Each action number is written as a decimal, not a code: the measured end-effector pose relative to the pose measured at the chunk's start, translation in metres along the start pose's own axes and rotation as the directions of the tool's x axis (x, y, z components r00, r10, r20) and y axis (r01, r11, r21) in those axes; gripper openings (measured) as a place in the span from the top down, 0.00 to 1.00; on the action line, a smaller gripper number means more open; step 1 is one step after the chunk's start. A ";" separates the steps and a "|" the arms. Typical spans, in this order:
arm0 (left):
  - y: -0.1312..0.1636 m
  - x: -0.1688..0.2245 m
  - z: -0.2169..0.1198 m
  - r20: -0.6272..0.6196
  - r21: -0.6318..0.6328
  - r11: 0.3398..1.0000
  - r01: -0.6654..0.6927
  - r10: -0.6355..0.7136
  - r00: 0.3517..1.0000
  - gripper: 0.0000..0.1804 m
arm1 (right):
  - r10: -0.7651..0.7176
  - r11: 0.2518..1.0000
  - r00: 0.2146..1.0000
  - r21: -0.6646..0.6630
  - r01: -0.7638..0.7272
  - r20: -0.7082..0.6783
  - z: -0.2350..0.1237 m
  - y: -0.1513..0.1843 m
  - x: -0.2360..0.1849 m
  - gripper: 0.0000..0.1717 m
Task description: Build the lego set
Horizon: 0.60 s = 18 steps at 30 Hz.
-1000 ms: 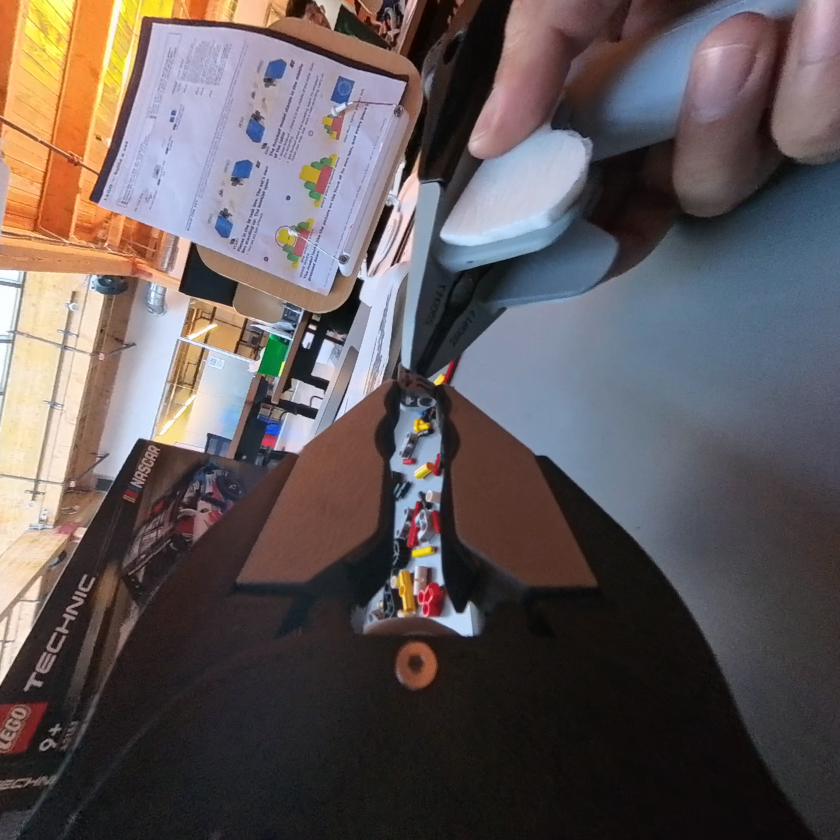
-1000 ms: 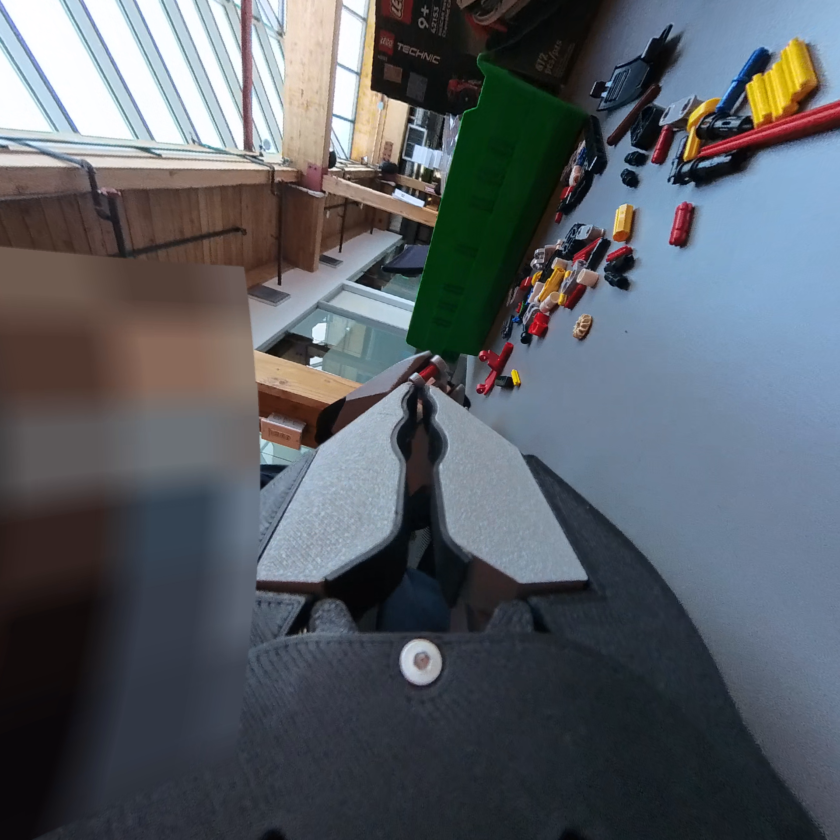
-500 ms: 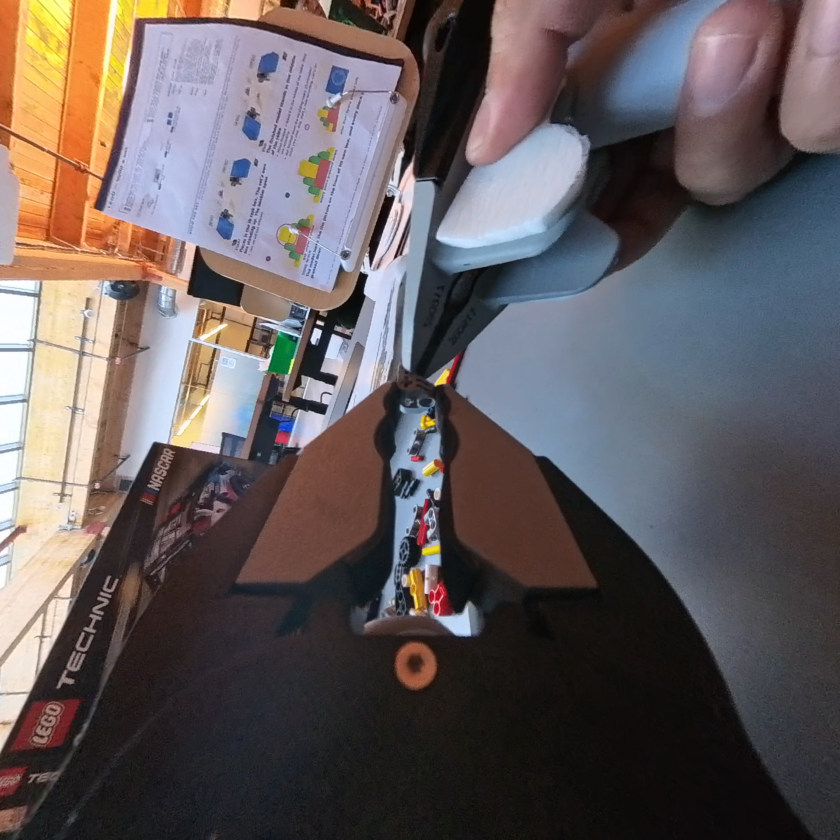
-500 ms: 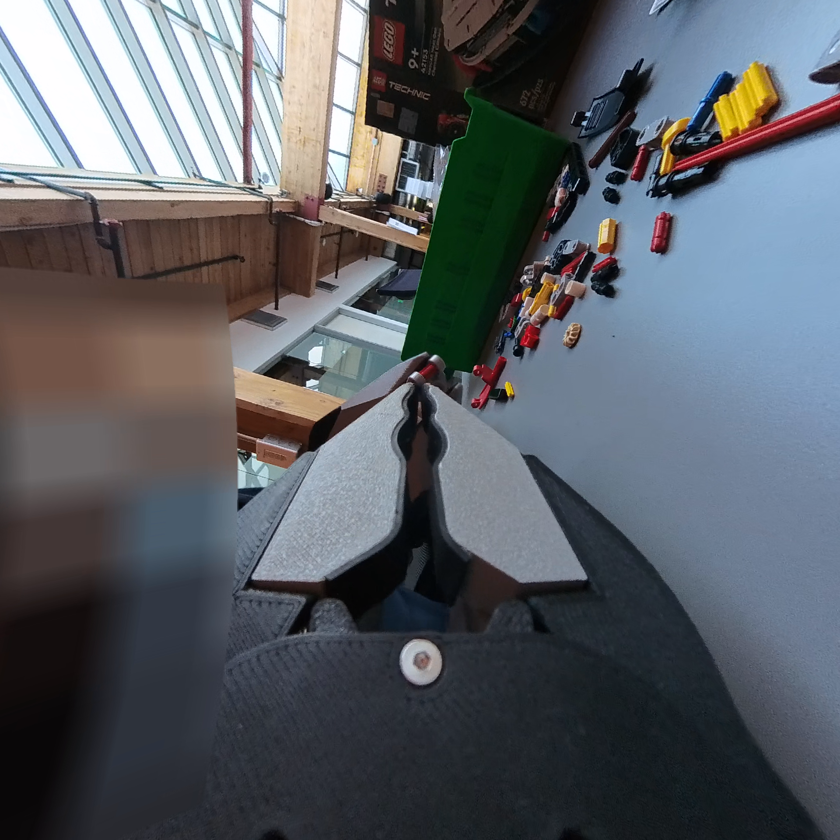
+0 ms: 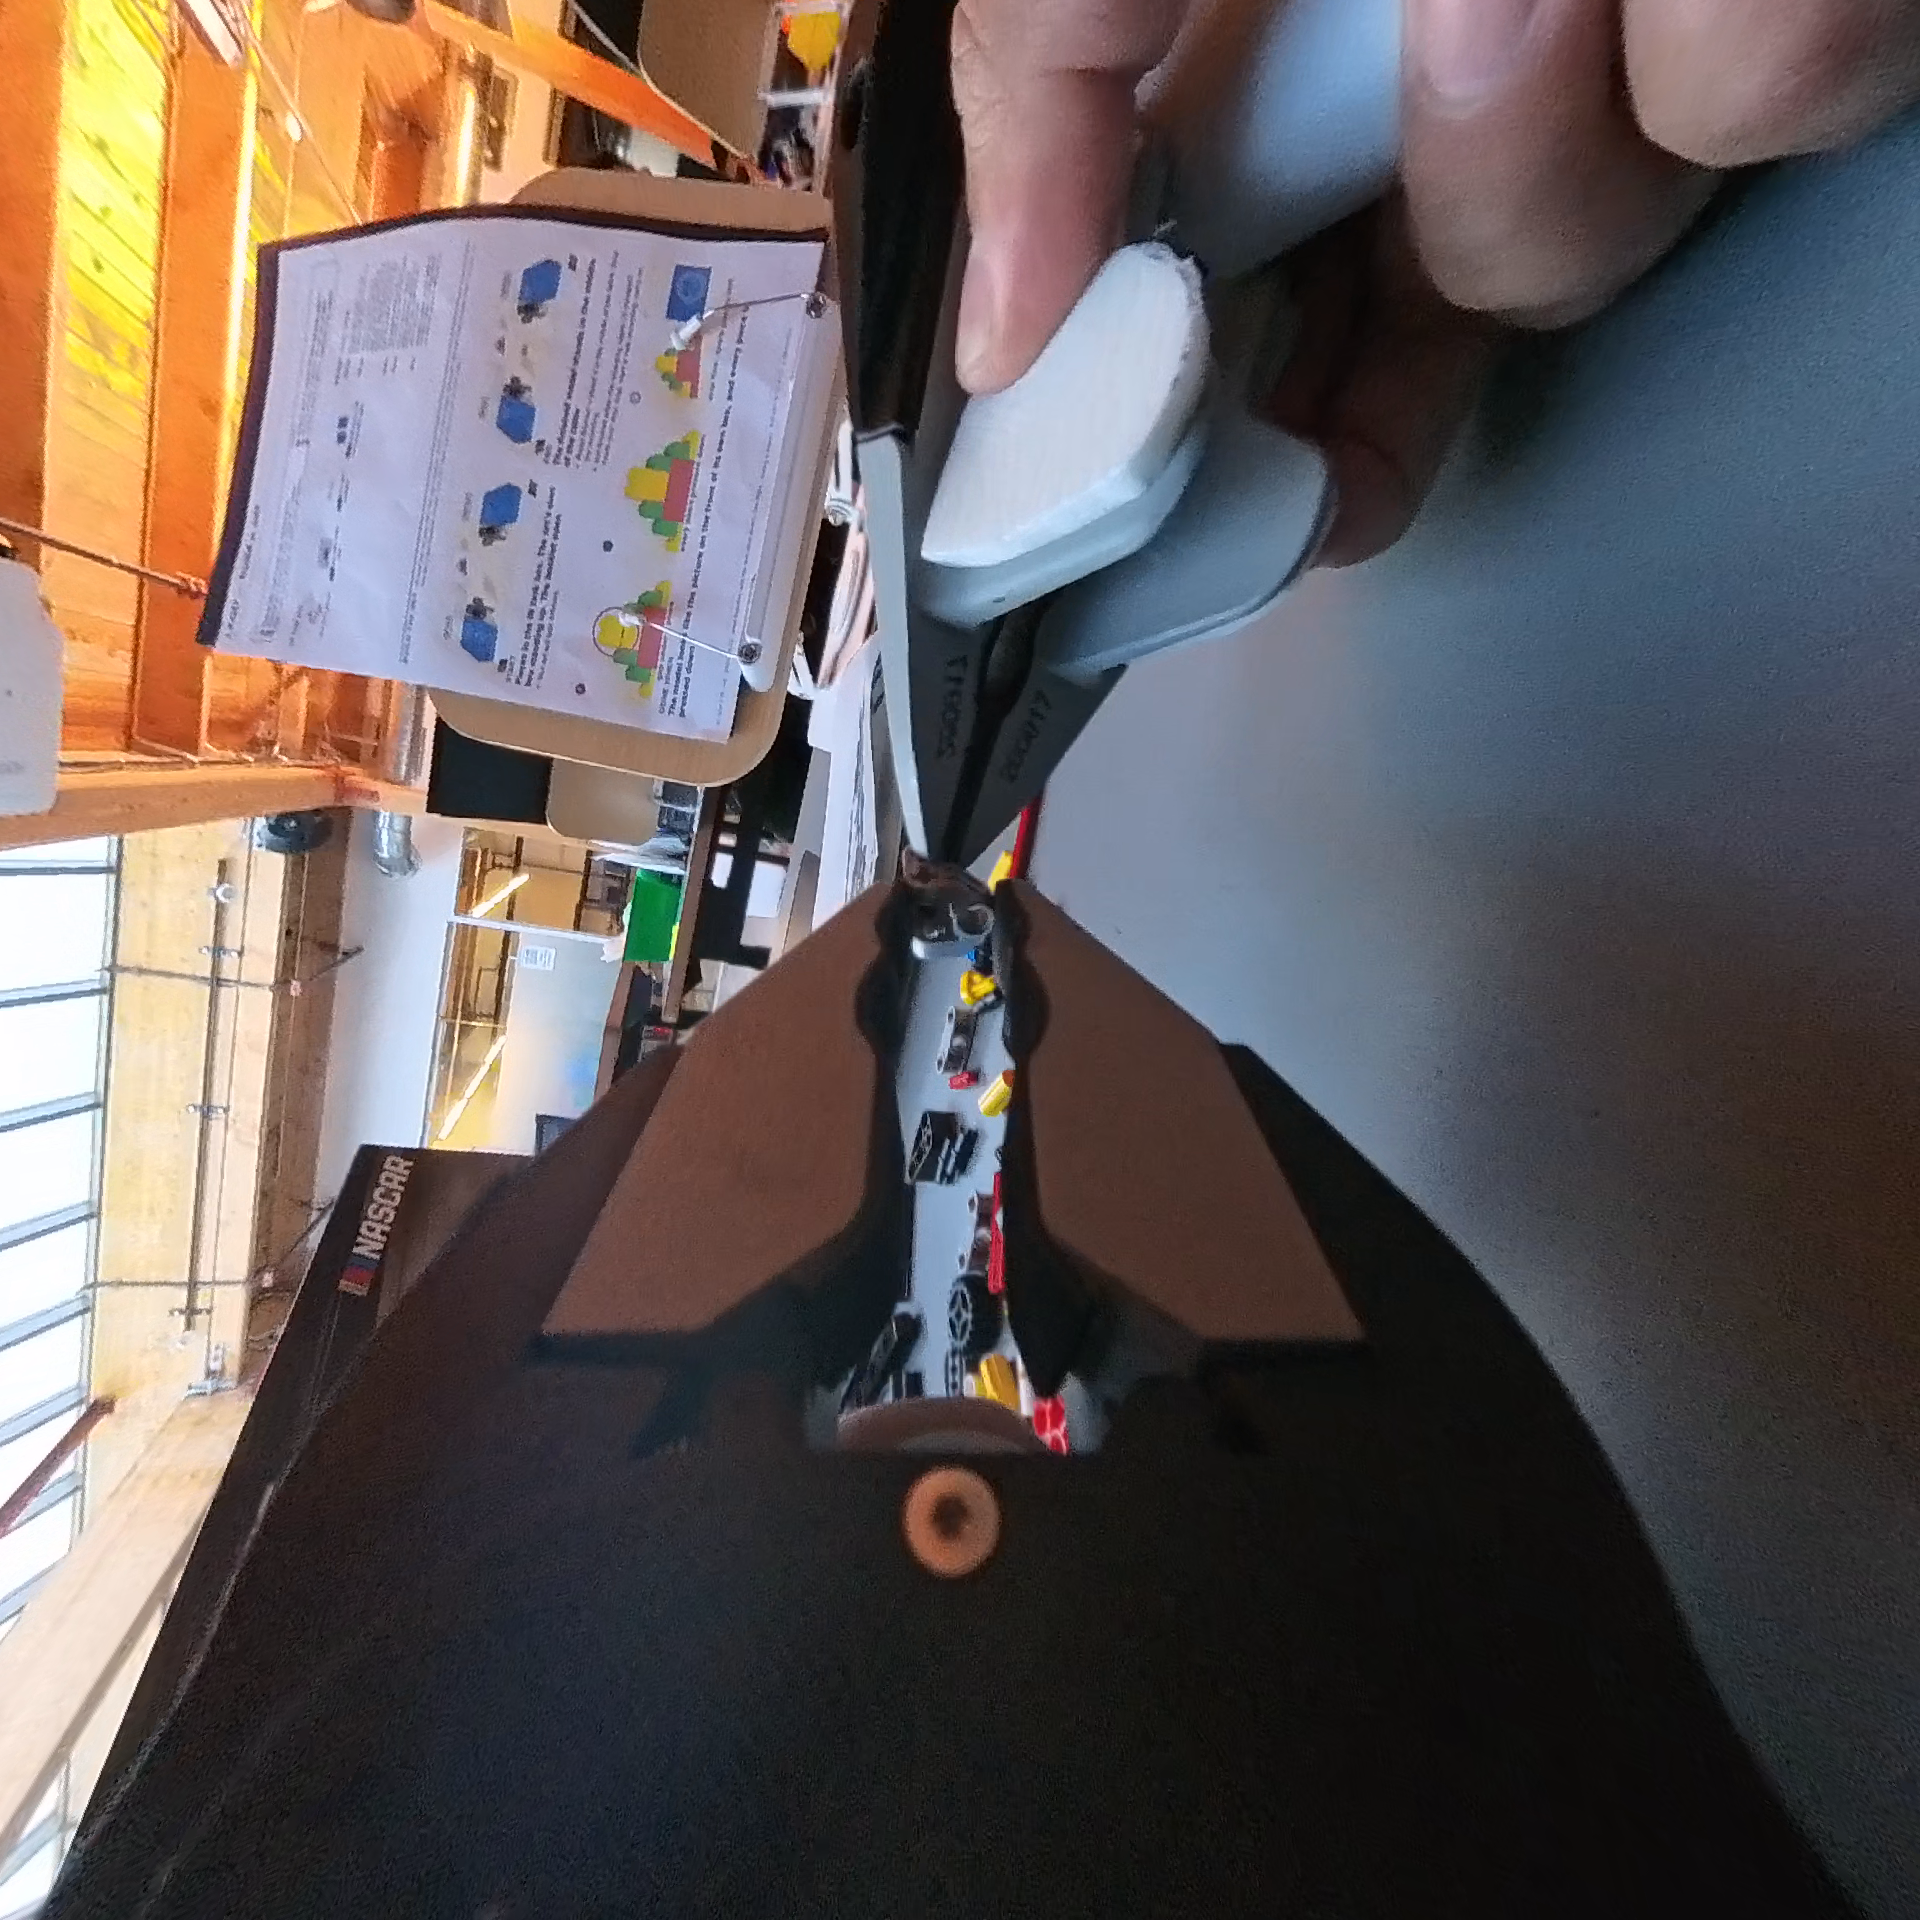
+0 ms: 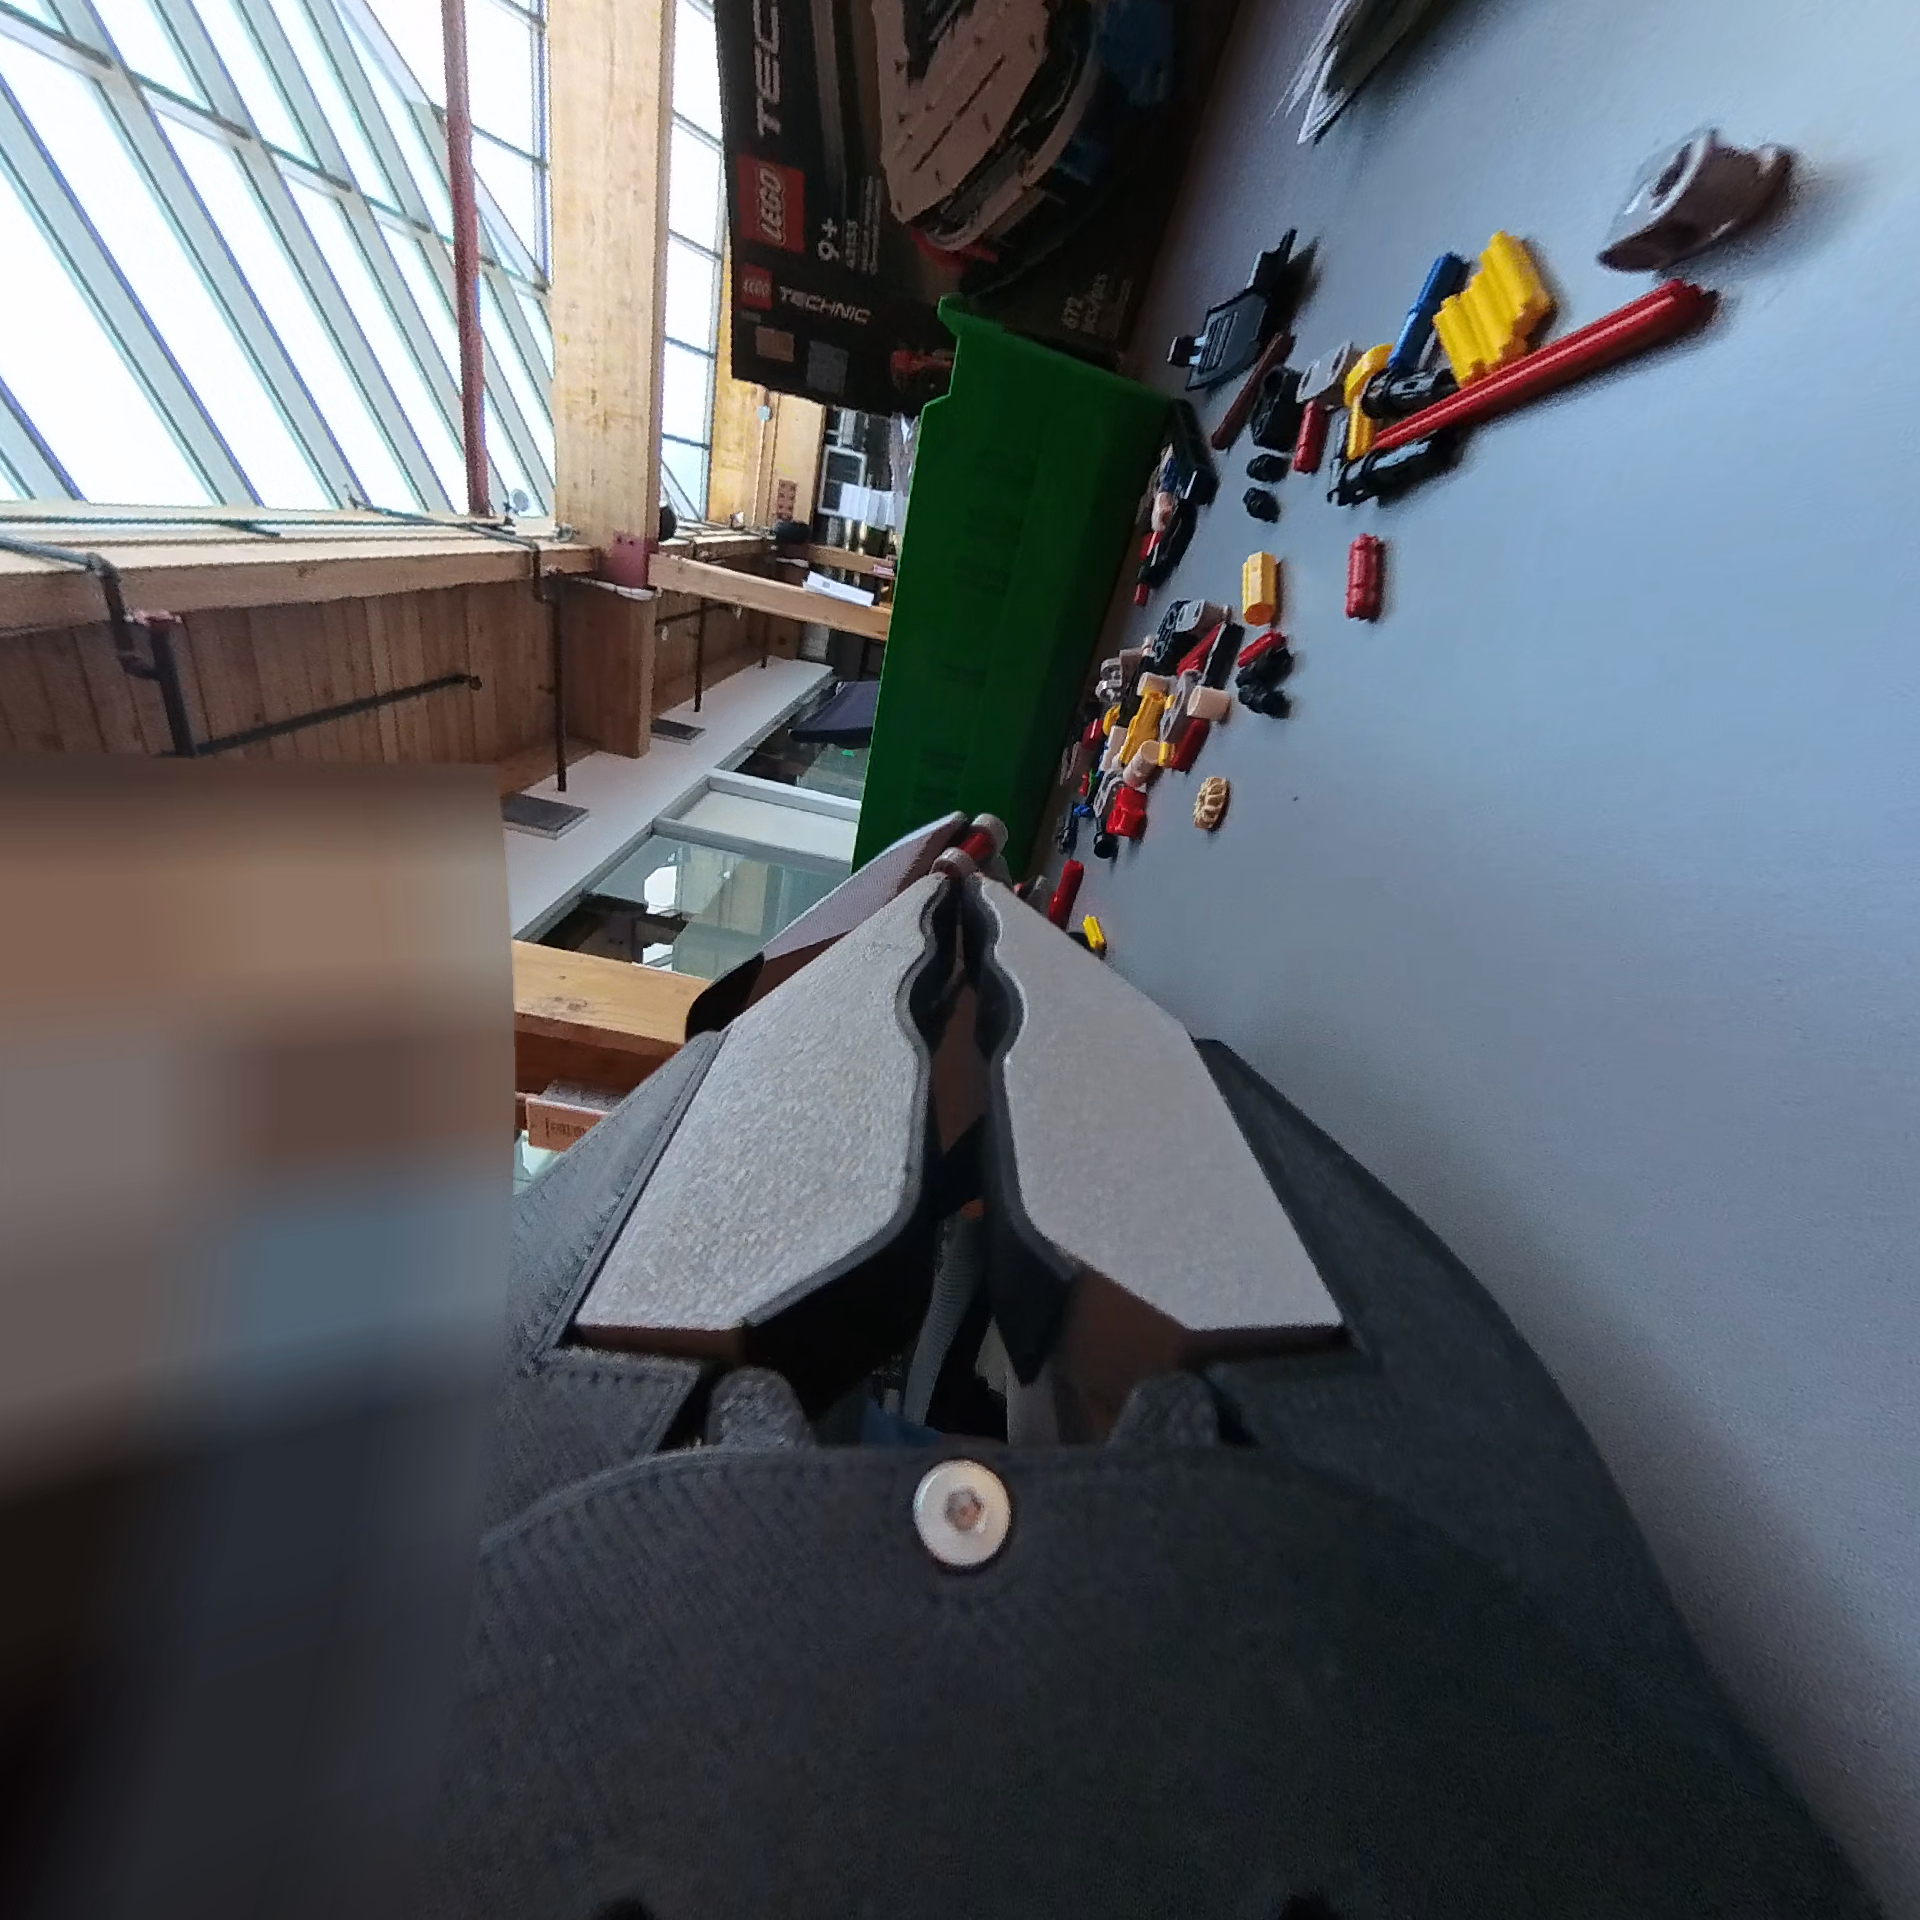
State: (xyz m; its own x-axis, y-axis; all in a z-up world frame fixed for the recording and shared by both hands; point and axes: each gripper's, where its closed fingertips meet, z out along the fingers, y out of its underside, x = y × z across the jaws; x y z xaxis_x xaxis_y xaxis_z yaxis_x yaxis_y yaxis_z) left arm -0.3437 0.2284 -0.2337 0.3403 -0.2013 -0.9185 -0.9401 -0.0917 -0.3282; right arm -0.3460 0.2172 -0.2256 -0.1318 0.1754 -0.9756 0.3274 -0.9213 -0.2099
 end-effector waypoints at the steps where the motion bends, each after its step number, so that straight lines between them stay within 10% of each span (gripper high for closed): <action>1: 0.000 0.000 0.001 -0.004 0.006 1.000 0.000 0.000 1.000 0.94 | 0.006 1.000 1.000 0.005 -0.006 -0.003 0.000 -0.001 0.001 1.00; 18: 0.013 0.006 0.006 -0.040 0.030 0.998 -0.051 0.052 0.998 0.94 | 0.077 0.993 0.996 -0.082 -0.081 -0.046 0.010 -0.006 0.014 1.00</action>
State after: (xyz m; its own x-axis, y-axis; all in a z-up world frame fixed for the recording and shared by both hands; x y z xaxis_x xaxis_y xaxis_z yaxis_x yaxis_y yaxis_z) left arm -0.3545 0.2322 -0.2447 0.2910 -0.2445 -0.9250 -0.9565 -0.0516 -0.2873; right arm -0.3588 0.2218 -0.2376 -0.0632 0.1194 -0.9908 0.4125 -0.9009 -0.1349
